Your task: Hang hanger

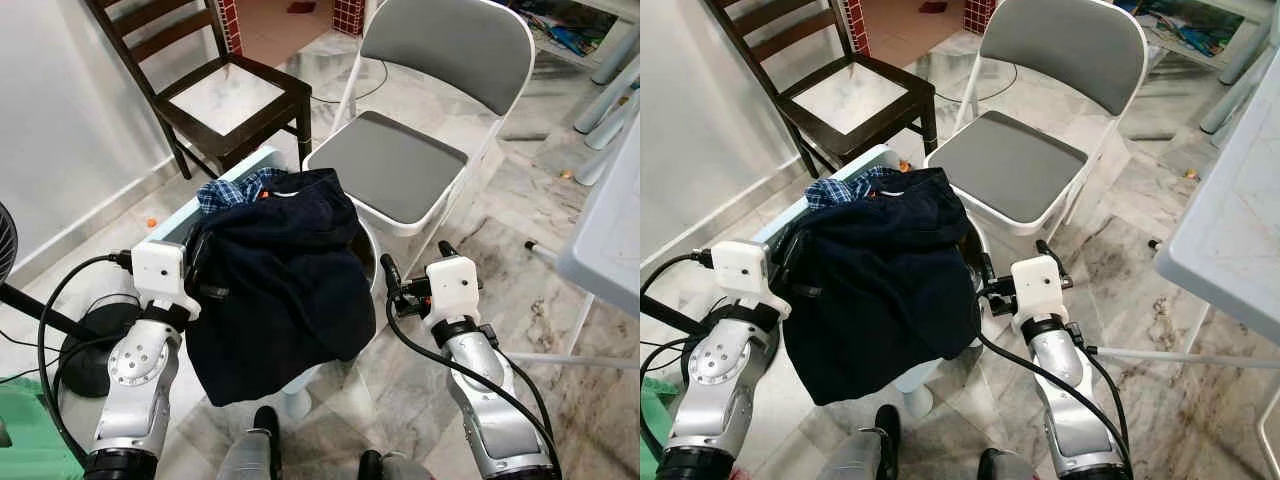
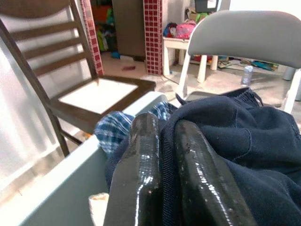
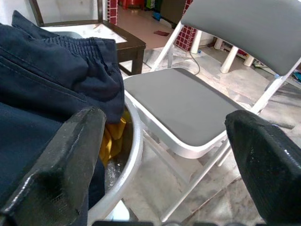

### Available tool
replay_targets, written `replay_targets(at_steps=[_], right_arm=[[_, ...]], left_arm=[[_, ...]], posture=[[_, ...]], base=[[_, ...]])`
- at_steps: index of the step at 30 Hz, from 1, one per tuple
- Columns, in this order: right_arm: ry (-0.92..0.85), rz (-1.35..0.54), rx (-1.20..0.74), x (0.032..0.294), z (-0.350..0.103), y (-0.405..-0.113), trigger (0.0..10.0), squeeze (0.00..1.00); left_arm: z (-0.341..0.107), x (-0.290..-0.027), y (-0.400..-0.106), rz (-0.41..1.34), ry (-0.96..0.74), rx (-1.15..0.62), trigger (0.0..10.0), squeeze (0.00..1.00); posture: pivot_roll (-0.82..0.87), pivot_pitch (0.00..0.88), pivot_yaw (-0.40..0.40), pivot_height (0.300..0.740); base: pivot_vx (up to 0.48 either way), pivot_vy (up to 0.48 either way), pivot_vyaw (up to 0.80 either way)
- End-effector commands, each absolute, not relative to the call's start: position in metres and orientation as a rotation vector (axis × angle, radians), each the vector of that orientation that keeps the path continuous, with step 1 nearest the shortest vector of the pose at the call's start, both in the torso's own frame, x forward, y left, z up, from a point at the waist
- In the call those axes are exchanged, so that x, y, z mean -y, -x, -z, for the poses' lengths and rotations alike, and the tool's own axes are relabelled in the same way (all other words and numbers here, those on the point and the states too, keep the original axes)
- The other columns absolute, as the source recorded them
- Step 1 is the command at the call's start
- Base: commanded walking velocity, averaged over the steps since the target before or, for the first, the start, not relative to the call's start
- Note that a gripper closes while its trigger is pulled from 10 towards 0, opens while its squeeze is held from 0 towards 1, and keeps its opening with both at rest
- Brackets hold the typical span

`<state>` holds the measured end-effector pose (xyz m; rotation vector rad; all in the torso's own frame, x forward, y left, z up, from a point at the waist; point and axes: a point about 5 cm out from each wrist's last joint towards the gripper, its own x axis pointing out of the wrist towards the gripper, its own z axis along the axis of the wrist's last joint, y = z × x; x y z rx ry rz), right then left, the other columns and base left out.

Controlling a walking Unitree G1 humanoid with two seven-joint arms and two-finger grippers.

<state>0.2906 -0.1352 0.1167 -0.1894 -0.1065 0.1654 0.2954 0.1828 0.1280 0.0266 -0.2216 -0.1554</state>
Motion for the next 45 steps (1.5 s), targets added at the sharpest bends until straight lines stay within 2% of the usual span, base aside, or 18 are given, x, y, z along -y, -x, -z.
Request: replay_targets(at_steps=[1,11,18,24,31,32,37,42,45], right_arm=[[0.186,-0.163,0.095,0.135,-0.113,-0.288,10.0,0.0],[0.188,-0.162,0.093,0.135,-0.112,-0.288,10.0,0.0],[0.195,-0.175,0.085,0.133,-0.11,-0.289,10.0,0.0],[0.199,-0.184,0.084,0.131,-0.11,-0.29,10.0,0.0],[0.2,-0.188,0.083,0.129,-0.11,-0.29,10.0,0.0],[0.202,-0.187,0.085,0.129,-0.11,-0.291,10.0,0.0],[0.203,-0.179,0.085,0.132,-0.11,-0.29,10.0,0.0],[0.202,-0.184,0.086,0.129,-0.11,-0.289,10.0,0.0],[0.203,-0.186,0.089,0.128,-0.11,-0.289,10.0,0.0]], left_arm=[[-0.125,-0.181,-0.291,0.177,-0.011,0.199,10.0,1.0],[-0.089,-0.147,-0.272,0.404,0.059,-0.007,10.0,1.0],[-0.118,-0.134,-0.27,0.53,0.071,0.112,10.0,1.0],[-0.137,-0.129,-0.272,0.626,0.065,0.145,10.0,1.0],[-0.152,-0.139,-0.284,0.556,0.126,0.183,10.0,1.0],[-0.157,-0.158,-0.294,0.367,0.183,0.214,10.0,1.0],[-0.159,-0.195,-0.31,0.138,0.235,0.211,10.0,1.0],[-0.153,-0.215,-0.331,0.063,0.281,0.144,10.0,1.0],[-0.146,-0.211,-0.34,0.062,0.321,0.084,10.0,1.0]], posture=[[0.13,0.287,-0.007,0.74],[0.13,0.285,-0.008,0.74],[0.14,0.288,-0.015,0.74],[0.15,0.287,-0.016,0.74],[0.14,0.283,-0.013,0.74],[0.14,0.282,-0.01,0.74],[0.14,0.281,-0.01,0.74],[0.13,0.285,-0.012,0.74],[0.13,0.287,-0.01,0.74]], base=[[0.0,0.0,0.0],[0.0,0.0,0.0],[0.0,0.0,0.0],[0.0,0.0,0.0],[0.0,0.0,0.0],[0.0,0.0,0.0],[0.0,0.0,0.0],[0.0,0.0,0.0],[0.0,0.0,0.0]])
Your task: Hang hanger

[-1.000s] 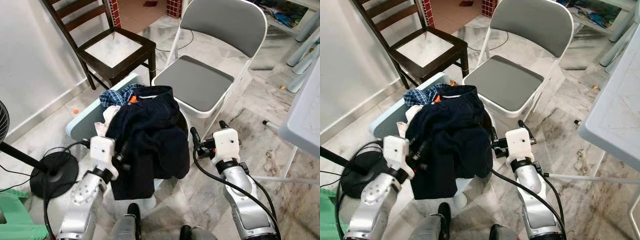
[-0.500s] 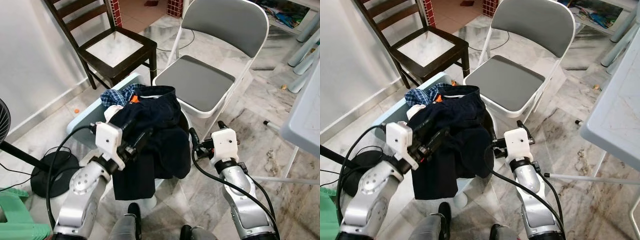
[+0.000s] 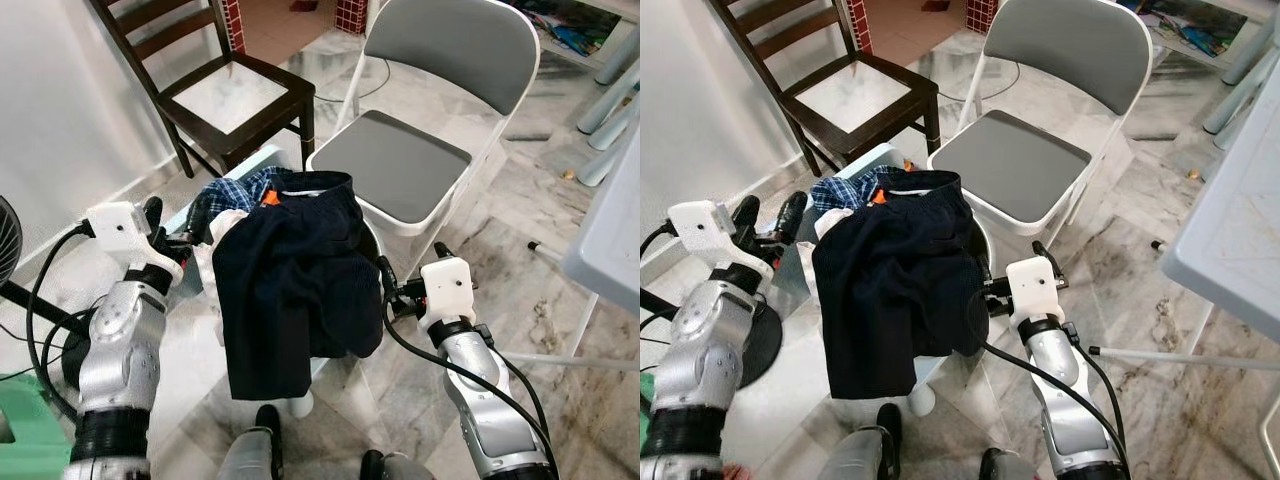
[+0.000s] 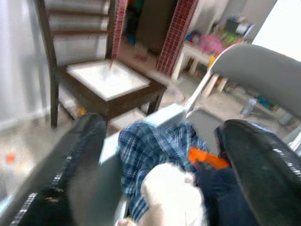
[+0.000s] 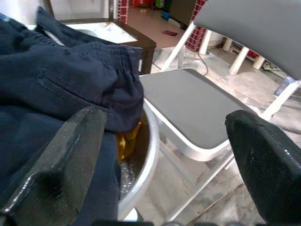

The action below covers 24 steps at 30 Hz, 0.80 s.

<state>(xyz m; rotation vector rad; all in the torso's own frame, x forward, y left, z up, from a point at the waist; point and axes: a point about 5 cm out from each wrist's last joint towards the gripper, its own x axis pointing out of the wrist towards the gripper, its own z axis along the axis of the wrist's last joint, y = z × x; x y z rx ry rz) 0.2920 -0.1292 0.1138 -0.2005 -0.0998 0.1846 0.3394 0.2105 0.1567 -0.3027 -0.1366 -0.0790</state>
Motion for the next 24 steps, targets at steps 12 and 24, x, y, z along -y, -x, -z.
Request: replay_targets(at_steps=[12,24], right_arm=[[0.196,-0.153,0.091,0.128,-0.109,-0.284,10.0,0.0],[0.195,-0.145,0.098,0.126,-0.11,-0.286,10.0,0.0]], left_arm=[[-0.136,-0.182,-0.359,0.206,0.374,-0.027,10.0,1.0],[-0.126,-0.166,-0.36,0.335,0.307,-0.114,0.3,0.0]], posture=[[0.1,0.29,0.028,0.74],[0.11,0.285,0.036,0.74]], base=[[0.0,0.0,0.0],[0.0,0.0,0.0]])
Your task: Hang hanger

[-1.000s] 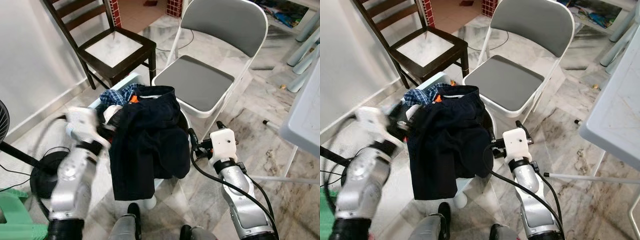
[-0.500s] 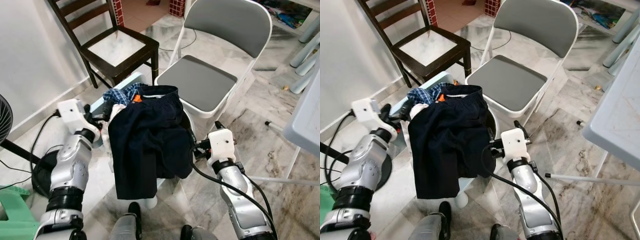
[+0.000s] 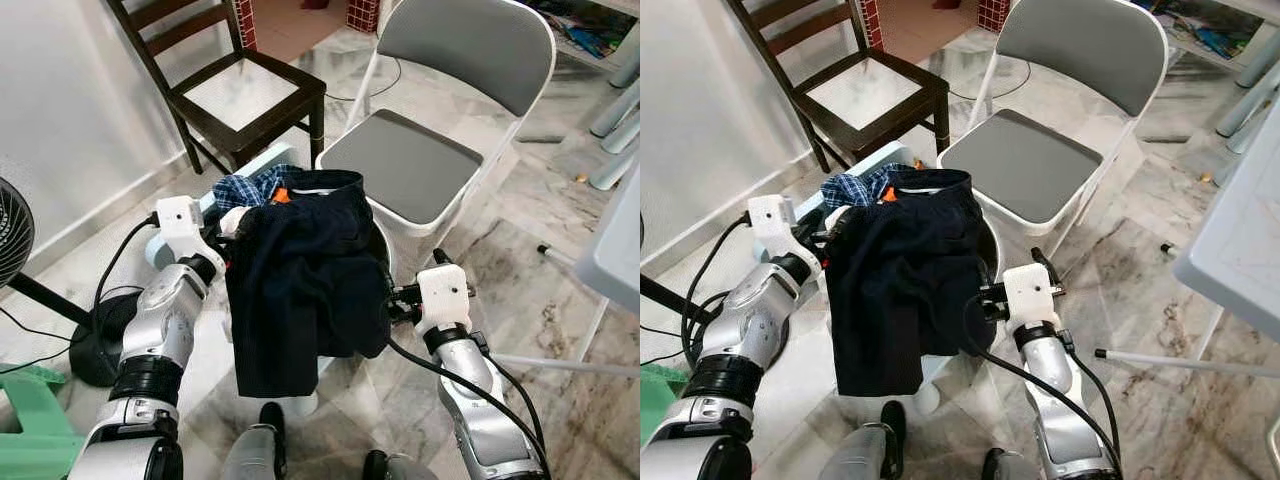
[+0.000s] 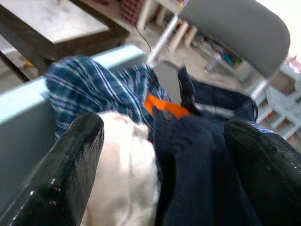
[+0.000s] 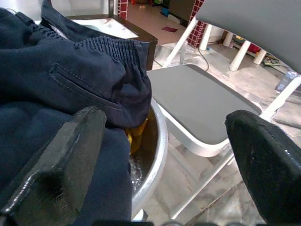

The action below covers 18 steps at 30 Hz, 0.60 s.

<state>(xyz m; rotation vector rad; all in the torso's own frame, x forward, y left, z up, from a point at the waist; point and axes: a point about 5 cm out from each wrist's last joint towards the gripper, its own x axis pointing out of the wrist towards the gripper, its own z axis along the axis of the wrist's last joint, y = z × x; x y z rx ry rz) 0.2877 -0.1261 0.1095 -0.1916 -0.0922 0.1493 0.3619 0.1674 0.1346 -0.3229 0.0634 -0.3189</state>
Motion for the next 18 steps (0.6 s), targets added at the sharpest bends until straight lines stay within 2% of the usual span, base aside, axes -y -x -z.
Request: replay_targets(at_steps=[1,2,13,18], right_arm=[[0.195,-0.144,0.098,0.126,-0.11,-0.286,10.0,0.0],[0.195,-0.144,0.098,0.126,-0.11,-0.287,10.0,0.0],[0.196,-0.151,0.099,0.124,-0.109,-0.287,10.0,0.0],[0.198,-0.153,0.1,0.125,-0.109,-0.287,10.0,0.0]], left_arm=[[-0.125,-0.166,-0.359,0.342,0.308,-0.122,0.3,0.0],[-0.123,-0.165,-0.359,0.355,0.302,-0.13,0.0,0.0],[-0.112,-0.168,-0.352,0.355,0.228,-0.172,0.0,0.0],[-0.112,-0.169,-0.349,0.333,0.112,-0.125,0.0,0.0]], posture=[[0.11,0.284,0.036,0.74],[0.11,0.284,0.035,0.74],[0.12,0.286,0.028,0.74],[0.12,0.286,0.026,0.74]], base=[[0.0,0.0,0.0],[0.0,0.0,0.0],[0.0,0.0,0.0],[0.0,0.0,0.0]])
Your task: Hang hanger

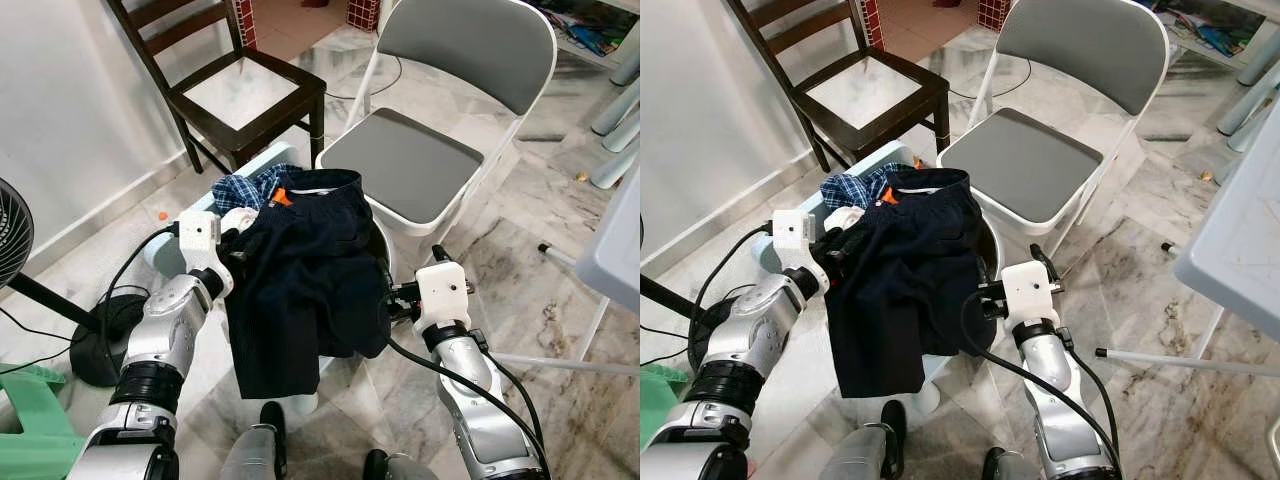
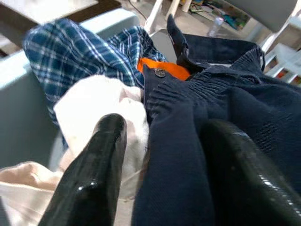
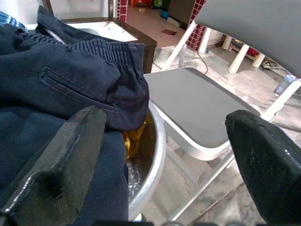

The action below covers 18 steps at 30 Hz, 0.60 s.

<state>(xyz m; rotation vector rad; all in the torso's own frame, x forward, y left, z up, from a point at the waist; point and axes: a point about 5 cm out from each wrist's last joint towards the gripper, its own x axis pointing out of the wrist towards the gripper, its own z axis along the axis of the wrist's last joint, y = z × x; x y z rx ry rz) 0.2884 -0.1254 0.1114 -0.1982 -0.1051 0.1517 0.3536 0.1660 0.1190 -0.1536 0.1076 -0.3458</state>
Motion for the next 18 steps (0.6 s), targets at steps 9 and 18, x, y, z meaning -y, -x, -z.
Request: replay_targets(at_steps=[9,18], right_arm=[[0.191,-0.17,0.1,0.125,-0.11,-0.287,10.0,0.0],[0.187,-0.194,0.091,0.126,-0.108,-0.285,10.0,0.0]], left_arm=[[-0.117,-0.165,-0.348,0.311,-0.032,-0.032,0.0,0.0],[-0.126,-0.161,-0.341,0.317,-0.093,0.107,0.0,0.0]], posture=[[0.12,0.283,0.021,0.74],[0.11,0.284,0.015,0.74]], base=[[0.0,0.0,0.0],[0.0,0.0,0.0]])
